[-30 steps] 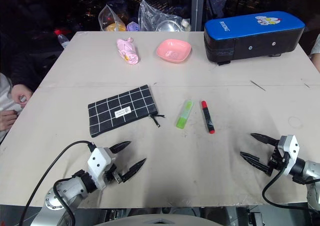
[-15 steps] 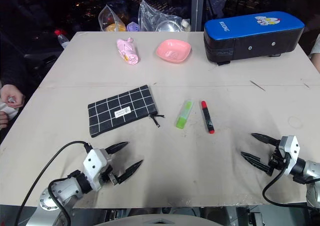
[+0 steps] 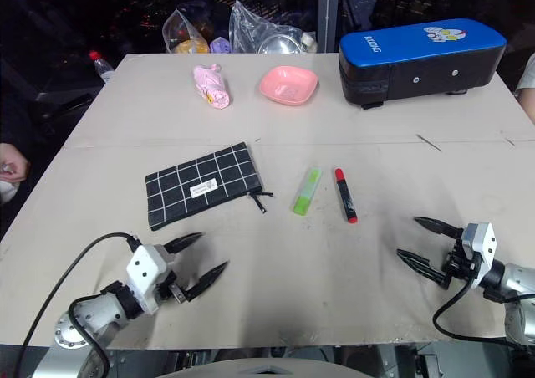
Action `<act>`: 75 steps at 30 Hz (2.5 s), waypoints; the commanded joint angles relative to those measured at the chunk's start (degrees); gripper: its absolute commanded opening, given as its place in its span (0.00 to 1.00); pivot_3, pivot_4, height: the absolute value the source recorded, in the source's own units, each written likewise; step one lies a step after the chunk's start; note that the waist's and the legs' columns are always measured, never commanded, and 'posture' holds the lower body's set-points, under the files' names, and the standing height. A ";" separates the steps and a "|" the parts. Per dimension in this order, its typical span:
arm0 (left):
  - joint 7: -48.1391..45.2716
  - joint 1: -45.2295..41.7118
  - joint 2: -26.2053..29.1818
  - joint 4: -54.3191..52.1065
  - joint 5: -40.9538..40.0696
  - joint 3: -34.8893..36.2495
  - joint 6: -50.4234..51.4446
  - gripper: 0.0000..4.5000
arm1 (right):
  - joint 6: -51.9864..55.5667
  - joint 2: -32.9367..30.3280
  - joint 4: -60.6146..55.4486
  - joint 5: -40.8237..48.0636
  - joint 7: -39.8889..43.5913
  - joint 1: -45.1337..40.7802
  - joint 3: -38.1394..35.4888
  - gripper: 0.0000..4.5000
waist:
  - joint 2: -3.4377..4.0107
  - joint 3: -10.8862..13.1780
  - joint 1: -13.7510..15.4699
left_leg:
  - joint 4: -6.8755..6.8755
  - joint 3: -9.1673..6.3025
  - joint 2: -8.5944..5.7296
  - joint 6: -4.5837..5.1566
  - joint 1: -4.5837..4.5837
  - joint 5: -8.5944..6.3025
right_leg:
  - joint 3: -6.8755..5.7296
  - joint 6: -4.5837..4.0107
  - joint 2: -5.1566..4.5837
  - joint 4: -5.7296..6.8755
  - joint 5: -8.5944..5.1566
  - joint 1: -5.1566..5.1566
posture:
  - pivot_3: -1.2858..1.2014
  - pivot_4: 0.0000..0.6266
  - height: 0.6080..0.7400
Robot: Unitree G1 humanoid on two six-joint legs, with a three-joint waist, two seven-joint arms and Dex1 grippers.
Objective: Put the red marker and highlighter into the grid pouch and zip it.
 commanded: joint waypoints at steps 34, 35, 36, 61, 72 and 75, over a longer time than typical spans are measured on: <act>14.13 -42.10 25.57 65.47 40.05 -8.27 -67.46 0.99 | 15.57 2.43 -25.64 4.82 -12.89 -6.79 6.11 0.96 | -0.01 -0.12 1.11 | -0.10 0.06 -0.10 -0.10 -0.03 -0.07 | -0.04 0.25 -0.22 0.03 0.17 -0.12 | 0.52 0.24 0.89; 15.44 -42.98 24.91 65.39 41.05 -9.02 -68.23 0.99 | 15.58 2.38 -25.80 4.90 -13.04 -6.62 5.94 0.96 | 0.00 -0.13 1.54 | -0.08 0.09 -0.11 -0.09 -0.03 -0.06 | -0.04 0.25 -0.23 0.03 0.17 -0.11 | 0.52 0.24 0.89; 16.73 -43.74 24.25 64.85 42.27 -9.81 -69.41 0.99 | 15.48 2.28 -25.96 4.88 -13.18 -6.33 5.72 0.96 | 0.01 -0.14 1.79 | -0.05 0.09 -0.13 -0.08 -0.03 -0.06 | -0.05 0.26 -0.23 0.03 0.17 -0.09 | 0.52 0.24 0.89; 40.77 -49.15 15.10 55.35 53.36 -16.71 -56.15 0.99 | 15.93 0.78 -26.63 4.11 -15.81 -5.36 5.38 0.96 | -0.12 -0.20 1.10 | 0.07 0.18 -0.11 0.02 0.00 0.01 | -0.01 0.42 0.27 0.19 0.25 -0.03 | 0.52 0.24 0.89; 44.01 -53.31 11.15 50.17 57.62 -21.29 -46.02 0.94 | 15.40 1.39 -25.72 3.36 -15.99 -5.98 5.86 0.99 | -0.15 -0.19 0.88 | 0.09 0.16 -0.12 0.02 0.00 0.01 | -0.01 0.42 0.30 0.21 0.25 -0.03 | 0.52 0.24 0.89; 45.56 -54.14 11.00 51.19 58.49 -22.67 -45.45 0.68 | 15.30 1.65 -25.72 3.17 -16.15 -6.00 5.88 1.00 | -0.15 -0.19 0.22 | 0.09 0.15 -0.12 0.02 0.00 0.01 | -0.02 0.43 0.31 0.22 0.25 -0.02 | 0.52 0.24 0.89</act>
